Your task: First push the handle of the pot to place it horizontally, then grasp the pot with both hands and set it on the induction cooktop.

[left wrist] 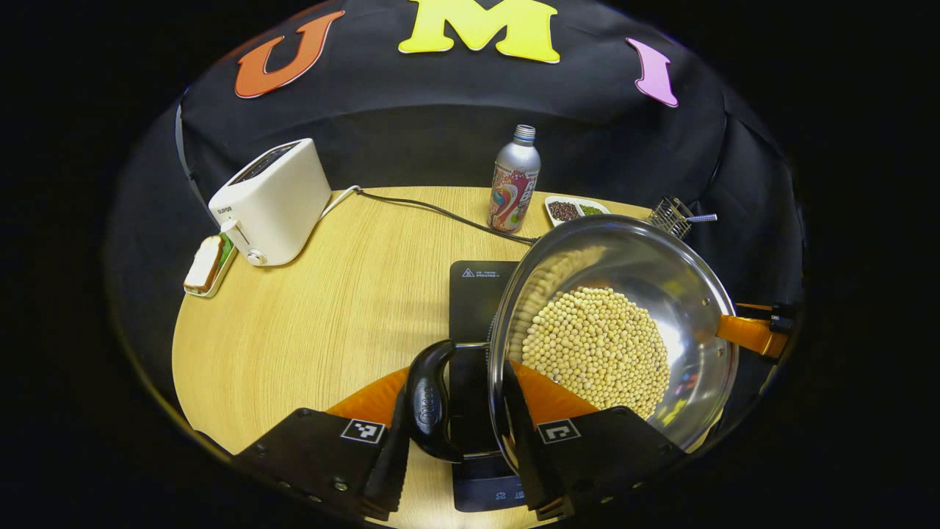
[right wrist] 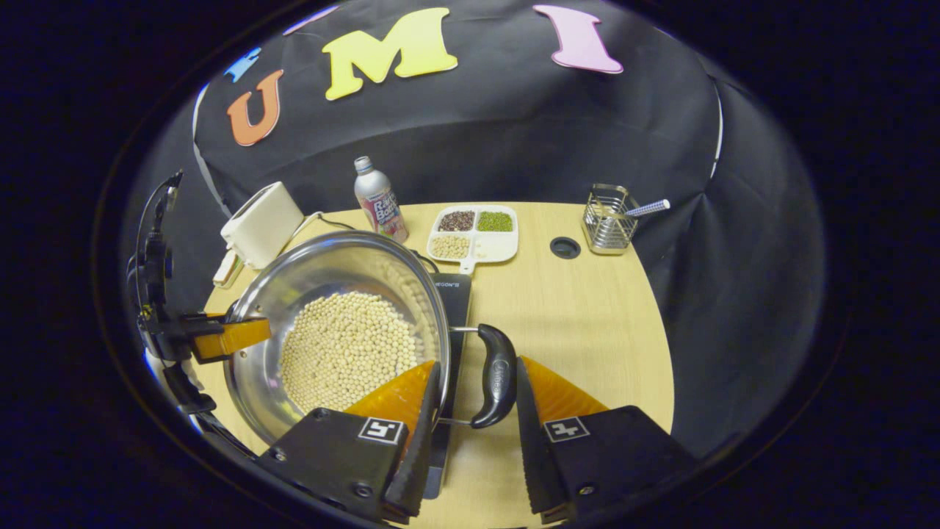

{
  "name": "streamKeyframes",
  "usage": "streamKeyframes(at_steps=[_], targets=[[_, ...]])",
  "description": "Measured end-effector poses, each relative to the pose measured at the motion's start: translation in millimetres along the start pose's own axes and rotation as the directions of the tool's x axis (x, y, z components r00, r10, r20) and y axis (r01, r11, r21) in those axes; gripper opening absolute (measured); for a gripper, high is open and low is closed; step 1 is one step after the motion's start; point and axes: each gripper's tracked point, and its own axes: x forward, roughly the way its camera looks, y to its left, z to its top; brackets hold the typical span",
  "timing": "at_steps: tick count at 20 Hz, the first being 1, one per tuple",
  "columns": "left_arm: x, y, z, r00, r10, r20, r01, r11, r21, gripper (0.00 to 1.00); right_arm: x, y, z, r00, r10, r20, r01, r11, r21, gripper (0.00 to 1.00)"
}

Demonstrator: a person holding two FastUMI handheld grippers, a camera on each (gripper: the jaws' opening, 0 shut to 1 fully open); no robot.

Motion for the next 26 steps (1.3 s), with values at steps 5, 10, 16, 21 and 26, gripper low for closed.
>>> streamKeyframes(at_steps=[5, 10, 16, 21, 26], targets=[[7, 2, 0, 1.0, 0.01, -0.014, -0.011, 1.0, -0.01, 0.6, 11, 2, 0, 1.0, 0.006, -0.019, -0.006, 1.0, 0.001, 0.53], [14, 4, -2, 1.0, 0.011, -0.023, -0.011, 1.0, -0.015, 0.6, 16, 6, 1, 1.0, 0.005, -0.03, -0.005, 1.0, 0.001, 0.53], [25, 2, -5, 0.999, 0.004, -0.039, -0.005, 1.0, -0.016, 0.6, 22, 3, -6, 0.998, -0.006, -0.055, 0.006, 1.0, 0.008, 0.53], [24, 3, -7, 1.0, -0.008, -0.023, 0.008, 1.0, -0.022, 0.6, 24, 1, -9, 0.998, 0.005, -0.056, -0.004, 1.0, 0.017, 0.53], [25, 2, -6, 1.0, -0.018, -0.025, 0.017, 1.0, -0.013, 0.6, 25, 1, -12, 0.998, 0.006, -0.068, -0.005, 1.0, 0.023, 0.53]])
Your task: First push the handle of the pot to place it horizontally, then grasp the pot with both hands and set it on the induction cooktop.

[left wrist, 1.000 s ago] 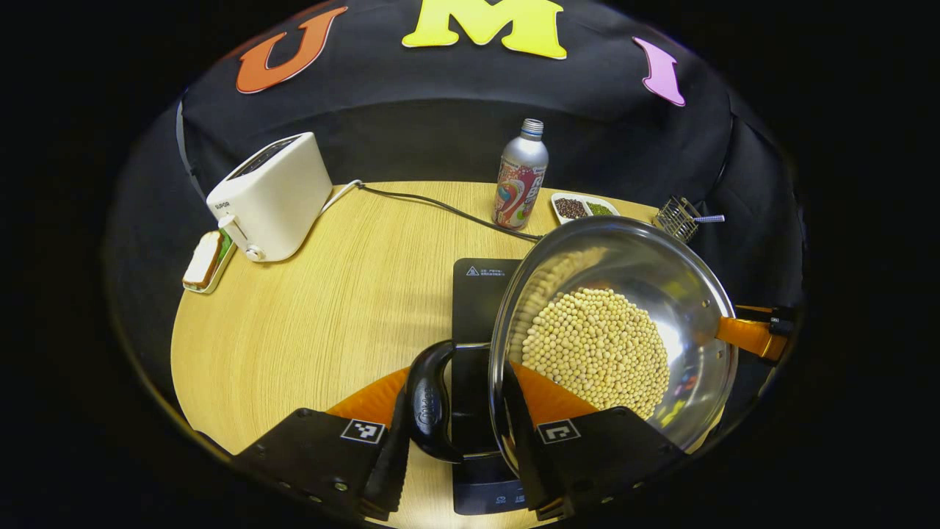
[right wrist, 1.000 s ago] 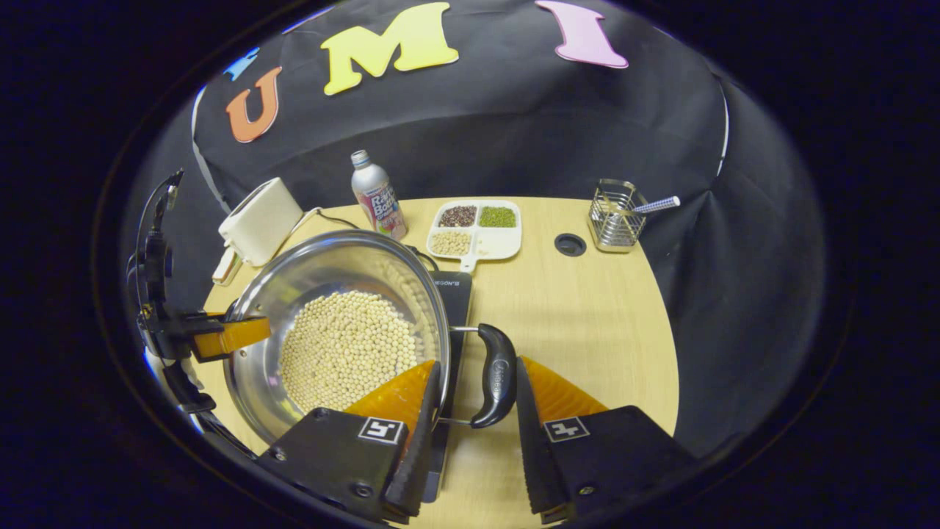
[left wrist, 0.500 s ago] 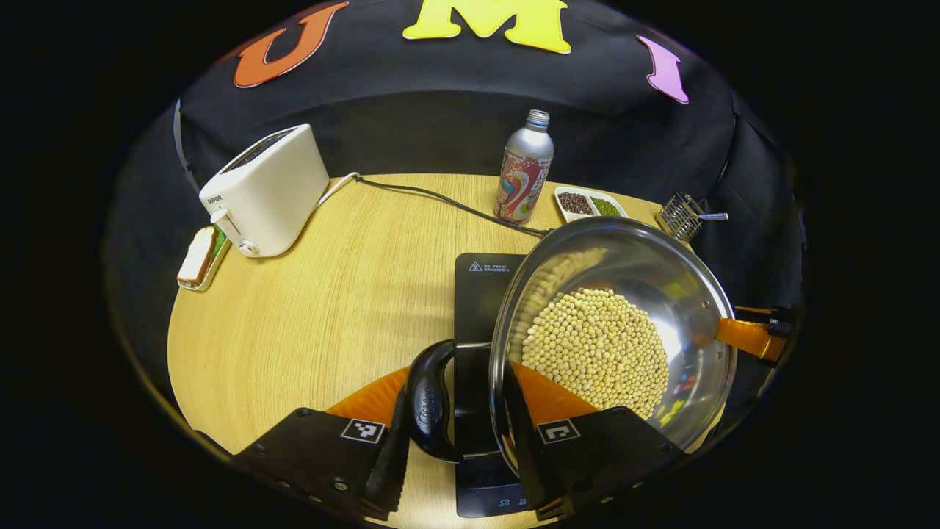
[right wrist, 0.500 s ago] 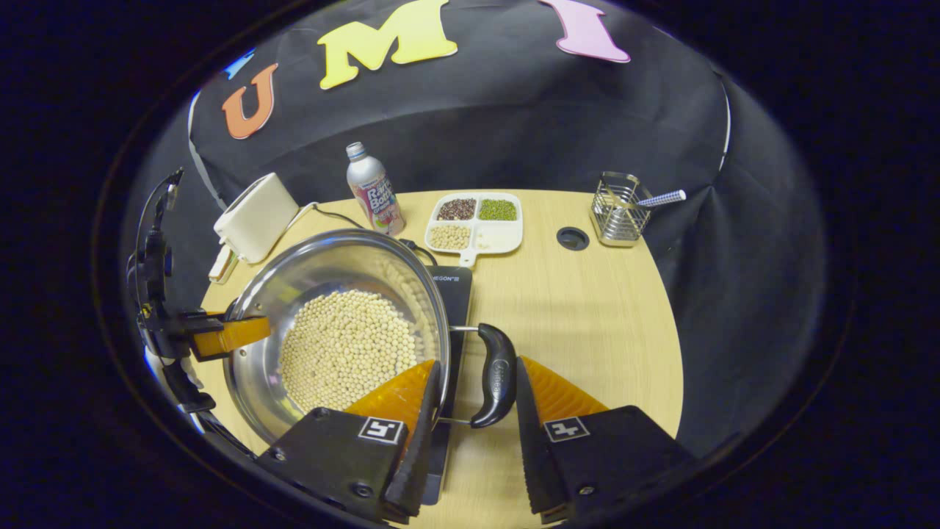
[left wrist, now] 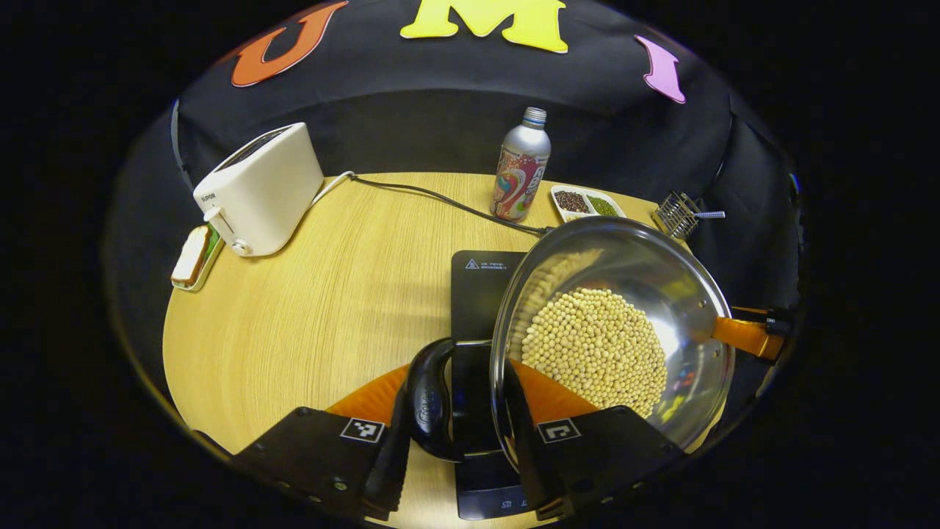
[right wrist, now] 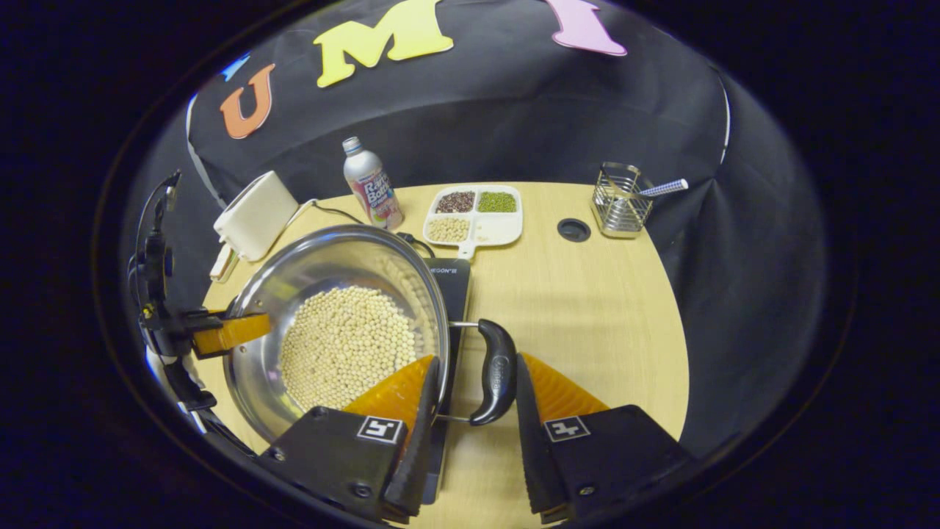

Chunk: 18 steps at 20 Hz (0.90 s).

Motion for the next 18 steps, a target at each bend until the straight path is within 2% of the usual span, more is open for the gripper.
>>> streamKeyframes(at_steps=[10, 11, 12, 14, 15, 16, 17, 18], targets=[[0.7, -0.4, 4.0, 1.0, -0.01, 0.011, 0.009, 1.0, 0.012, 0.61, -0.6, -1.1, 0.8, 0.999, -0.023, 0.034, 0.024, 1.0, -0.008, 0.54], [0.6, -0.7, 3.7, 1.0, -0.012, 0.013, 0.012, 1.0, 0.011, 0.72, -0.4, -1.1, 1.2, 0.999, -0.023, 0.038, 0.023, 1.0, -0.007, 0.54], [0.7, -0.6, 3.7, 1.0, -0.014, 0.01, 0.014, 1.0, 0.01, 0.62, -1.7, -1.1, 2.4, 0.999, -0.021, 0.042, 0.021, 1.0, -0.002, 0.55], [0.4, 0.3, 2.9, 1.0, -0.017, 0.007, 0.017, 1.0, 0.011, 0.62, -1.8, -1.1, 2.7, 0.999, -0.018, 0.049, 0.018, 1.0, 0.002, 0.56], [1.4, -0.2, 4.3, 1.0, -0.019, 0.01, 0.018, 1.0, 0.013, 0.53, -2.5, -1.2, 3.8, 0.998, -0.017, 0.062, 0.017, 1.0, 0.004, 0.57], [1.5, -1.4, 4.0, 1.0, -0.019, 0.008, 0.019, 1.0, 0.016, 0.63, -2.9, -0.5, 6.1, 0.997, -0.015, 0.073, 0.015, 1.0, -0.005, 0.58], [0.5, -1.4, 4.1, 1.0, -0.019, 0.009, 0.019, 1.0, 0.019, 0.64, -3.4, -1.5, 4.8, 0.996, -0.013, 0.089, 0.015, 1.0, -0.025, 0.59], [-2.7, 0.1, 2.0, 1.0, -0.011, 0.014, 0.011, 0.999, 0.036, 0.77, -3.4, -4.4, 7.0, 0.993, -0.027, 0.118, 0.03, 0.999, -0.026, 0.61]])
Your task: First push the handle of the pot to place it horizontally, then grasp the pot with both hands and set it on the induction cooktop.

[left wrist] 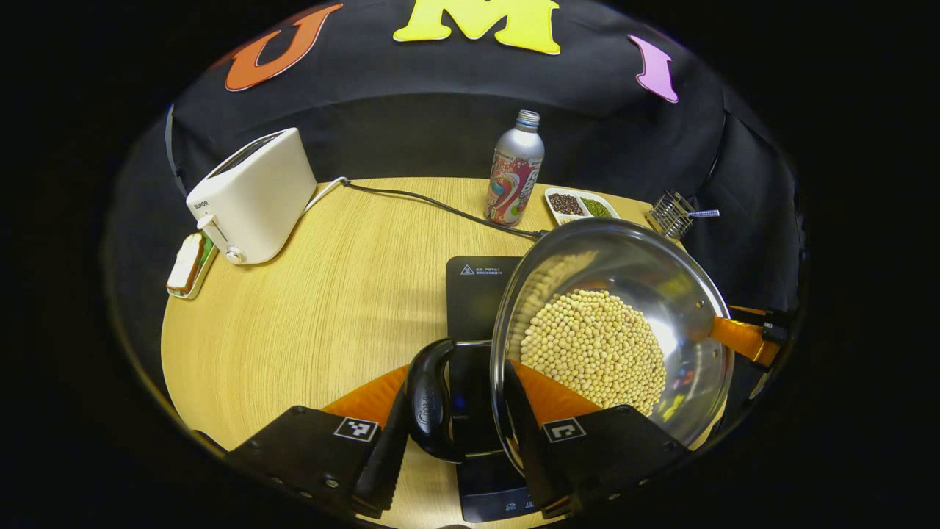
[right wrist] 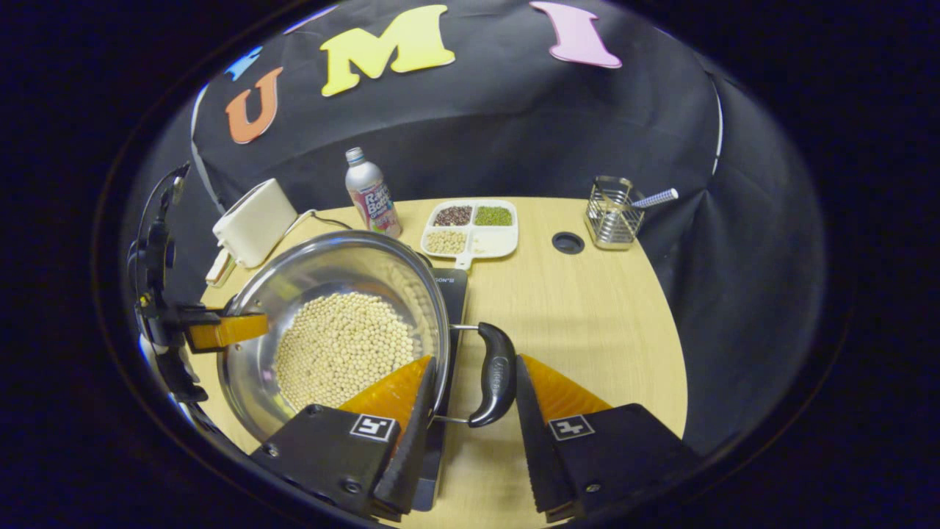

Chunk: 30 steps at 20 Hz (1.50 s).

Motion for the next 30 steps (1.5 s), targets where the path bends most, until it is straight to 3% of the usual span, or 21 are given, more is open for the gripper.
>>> streamKeyframes(at_steps=[1, 2, 3, 4, 8, 14, 20, 25, 30], targets=[[-3, 5, 3, 0.999, 0.024, 0.032, -0.024, 0.999, 0.026, 0.79, -3, 0, 2, 0.999, -0.01, 0.031, 0.01, 1.0, -0.001, 0.64], [-8, 10, 9, 0.996, 0.051, 0.077, -0.055, 0.997, 0.055, 0.71, -7, 0, 7, 0.997, -0.02, 0.069, 0.02, 1.0, -0.005, 0.73], [-15, 14, 13, 0.99, 0.073, 0.118, -0.082, 0.994, 0.075, 0.9, -12, 0, 7, 0.995, -0.032, 0.098, 0.034, 0.999, -0.021, 0.74], [-19, 15, 15, 0.985, 0.089, 0.145, -0.102, 0.991, 0.086, 0.99, -14, -1, 6, 0.992, -0.047, 0.114, 0.053, 0.997, -0.047, 0.78], [-40, 16, 28, 0.963, 0.118, 0.241, -0.143, 0.986, 0.091, 0.98, -26, 7, 10, 0.987, -0.054, 0.153, 0.069, 0.993, -0.091, 0.83], [-52, 13, 28, 0.96, 0.111, 0.258, -0.135, 0.988, 0.079, 0.98, -31, 11, 8, 0.987, -0.056, 0.151, 0.071, 0.993, -0.096, 0.83], [-91, 19, 35, 0.937, 0.145, 0.318, -0.176, 0.982, 0.07, 0.97, -55, 24, 23, 0.975, -0.036, 0.218, 0.058, 0.994, -0.095, 0.82], [-159, 24, 57, 0.878, 0.153, 0.453, -0.215, 0.973, 0.088, 0.97, -107, 55, 49, 0.941, -0.01, 0.337, 0.062, 0.988, -0.143, 0.83], [-243, 34, 81, 0.812, 0.112, 0.573, -0.195, 0.977, 0.084, 0.97, -203, 92, 86, 0.871, -0.012, 0.491, 0.106, 0.981, -0.164, 0.83]])
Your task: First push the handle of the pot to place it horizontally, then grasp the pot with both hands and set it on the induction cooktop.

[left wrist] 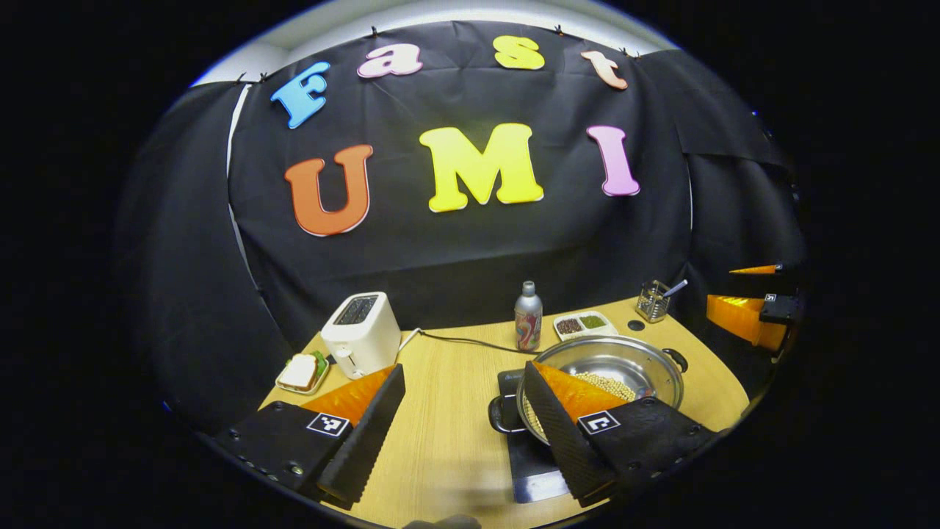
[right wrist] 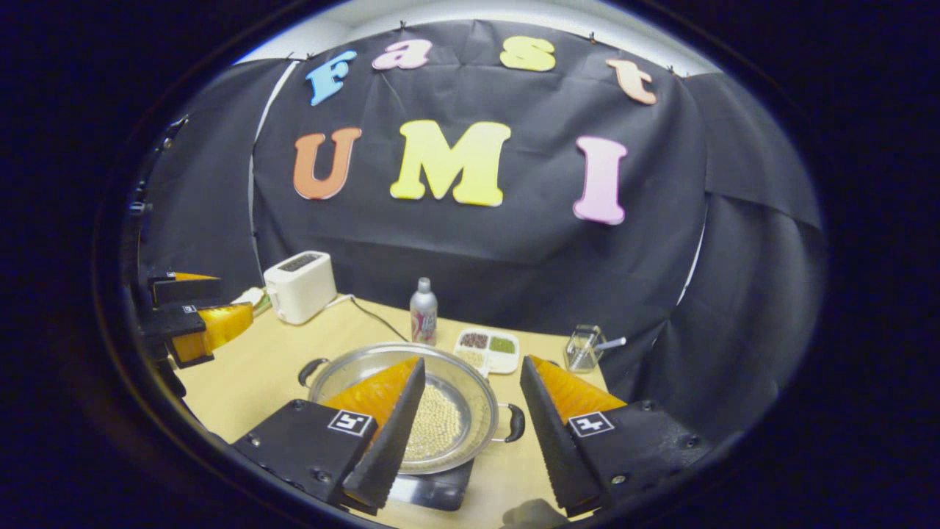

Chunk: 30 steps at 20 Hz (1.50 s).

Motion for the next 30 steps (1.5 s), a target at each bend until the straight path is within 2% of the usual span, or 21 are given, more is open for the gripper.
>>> streamKeyframes(at_steps=[1, 4, 8, 12, 15, 19, 25, 30], targets=[[-7, 12, 18, 0.999, 0.011, 0.037, -0.011, 1.0, 0.013, 0.98, -14, 5, 19, 0.999, -0.009, 0.041, 0.009, 1.0, 0.004, 0.84], [-40, 42, 65, 0.984, 0.056, 0.167, -0.064, 0.997, 0.039, 0.97, -61, 14, 72, 0.983, -0.03, 0.179, 0.027, 0.999, 0.019, 1.0], [-90, 70, 107, 0.958, 0.09, 0.272, -0.088, 0.996, -0.02, 0.97, -121, 28, 117, 0.951, -0.037, 0.307, 0.019, 0.998, 0.06, 1.0], [-134, 96, 131, 0.935, 0.109, 0.336, -0.092, 0.994, -0.066, 0.96, -171, 24, 138, 0.921, -0.06, 0.386, 0.019, 0.994, 0.111, 1.0], [-158, 102, 136, 0.929, 0.121, 0.35, -0.096, 0.991, -0.089, 0.96, -196, 10, 139, 0.912, -0.083, 0.401, 0.025, 0.989, 0.148, 1.0], [-182, 97, 133, 0.927, 0.129, 0.351, -0.099, 0.99, -0.1, 0.96, -220, -21, 129, 0.904, -0.137, 0.405, 0.068, 0.981, 0.181, 1.0], [-198, 54, 136, 0.923, 0.12, 0.365, -0.086, 0.99, -0.109, 0.96, -239, -50, 107, 0.906, -0.137, 0.401, 0.08, 0.985, 0.156, 1.0], [-205, 26, 139, 0.924, 0.092, 0.37, -0.058, 0.993, -0.101, 0.96, -243, -68, 97, 0.914, -0.134, 0.383, 0.068, 0.981, 0.181, 1.0]])
